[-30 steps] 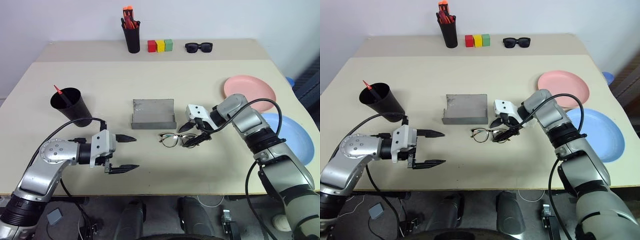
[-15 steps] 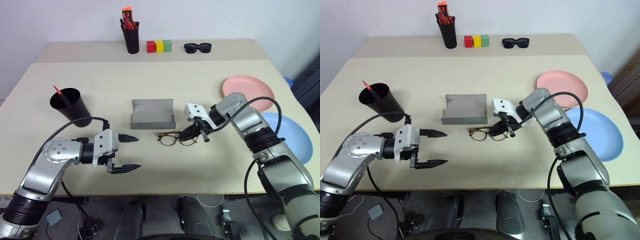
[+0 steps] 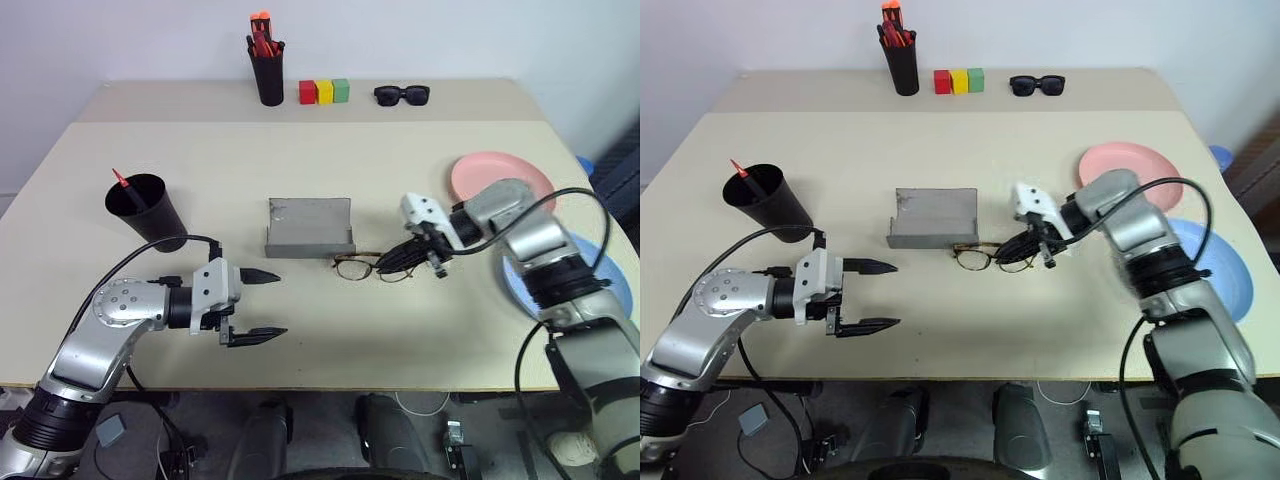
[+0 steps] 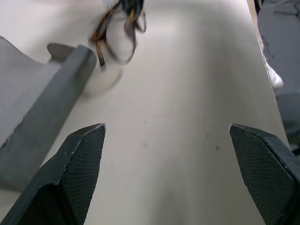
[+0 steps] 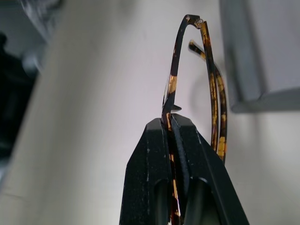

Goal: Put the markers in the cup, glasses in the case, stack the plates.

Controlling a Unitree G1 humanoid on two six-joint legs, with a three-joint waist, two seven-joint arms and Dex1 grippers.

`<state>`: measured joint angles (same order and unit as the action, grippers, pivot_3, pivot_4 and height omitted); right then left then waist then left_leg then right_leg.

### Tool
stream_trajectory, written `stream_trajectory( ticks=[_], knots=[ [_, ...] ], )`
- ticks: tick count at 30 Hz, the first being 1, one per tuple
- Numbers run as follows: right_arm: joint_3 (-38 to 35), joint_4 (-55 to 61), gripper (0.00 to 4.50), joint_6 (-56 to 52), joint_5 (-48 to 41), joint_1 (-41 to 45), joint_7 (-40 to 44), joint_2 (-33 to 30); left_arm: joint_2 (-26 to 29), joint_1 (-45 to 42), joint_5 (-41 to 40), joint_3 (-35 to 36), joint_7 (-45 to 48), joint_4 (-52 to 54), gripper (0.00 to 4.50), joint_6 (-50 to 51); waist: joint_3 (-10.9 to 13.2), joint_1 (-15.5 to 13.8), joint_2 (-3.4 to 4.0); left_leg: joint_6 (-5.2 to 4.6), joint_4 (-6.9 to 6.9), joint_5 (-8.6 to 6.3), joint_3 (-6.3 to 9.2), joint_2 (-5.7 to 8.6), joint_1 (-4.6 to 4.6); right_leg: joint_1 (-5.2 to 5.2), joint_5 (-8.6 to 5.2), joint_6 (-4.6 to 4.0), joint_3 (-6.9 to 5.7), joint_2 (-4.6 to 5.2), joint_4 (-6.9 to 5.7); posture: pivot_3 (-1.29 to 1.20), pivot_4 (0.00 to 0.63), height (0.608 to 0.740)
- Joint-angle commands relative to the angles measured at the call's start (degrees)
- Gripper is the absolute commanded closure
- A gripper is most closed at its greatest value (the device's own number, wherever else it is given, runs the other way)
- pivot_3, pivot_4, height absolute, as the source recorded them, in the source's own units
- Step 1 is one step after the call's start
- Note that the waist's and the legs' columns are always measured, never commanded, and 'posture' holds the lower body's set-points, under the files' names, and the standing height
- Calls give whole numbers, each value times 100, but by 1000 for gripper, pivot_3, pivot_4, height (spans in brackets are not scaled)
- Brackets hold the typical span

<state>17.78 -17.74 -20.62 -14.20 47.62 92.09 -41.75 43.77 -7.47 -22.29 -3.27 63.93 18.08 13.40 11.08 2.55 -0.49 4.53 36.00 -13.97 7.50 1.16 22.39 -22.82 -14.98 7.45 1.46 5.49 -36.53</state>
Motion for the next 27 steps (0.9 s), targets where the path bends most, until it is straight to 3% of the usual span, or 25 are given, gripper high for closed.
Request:
stream_trajectory(
  ticks=[1, 11, 27],
  knots=[
    [-362, 340, 4442, -86, -377, -29, 40, -52, -171, -55, -300, 258, -276, 253, 142, 172, 0, 18, 0, 0, 0, 0, -1, -1, -2, -1, 0, 0, 0, 0, -2, 0, 150, 740],
    [-730, -393, 4442, 465, -347, 552, -774, 953, -757, -309, -852, 756, -1483, 546, 142, 1108, 1, 10, 1, 0, 5, 0, 0, 0, -1, -5, 0, 0, 1, 0, -10, 0, 150, 740],
    [-729, -2781, 4442, 2250, 224, 1490, -1377, 2597, -687, 413, -1037, 1140, -2240, 1532, 142, 1628, 2, 3, 2, 5, 0, 3, 0, 0, 0, -25, -3, -7, 2, -1, -44, 0, 150, 740]
  ],
)
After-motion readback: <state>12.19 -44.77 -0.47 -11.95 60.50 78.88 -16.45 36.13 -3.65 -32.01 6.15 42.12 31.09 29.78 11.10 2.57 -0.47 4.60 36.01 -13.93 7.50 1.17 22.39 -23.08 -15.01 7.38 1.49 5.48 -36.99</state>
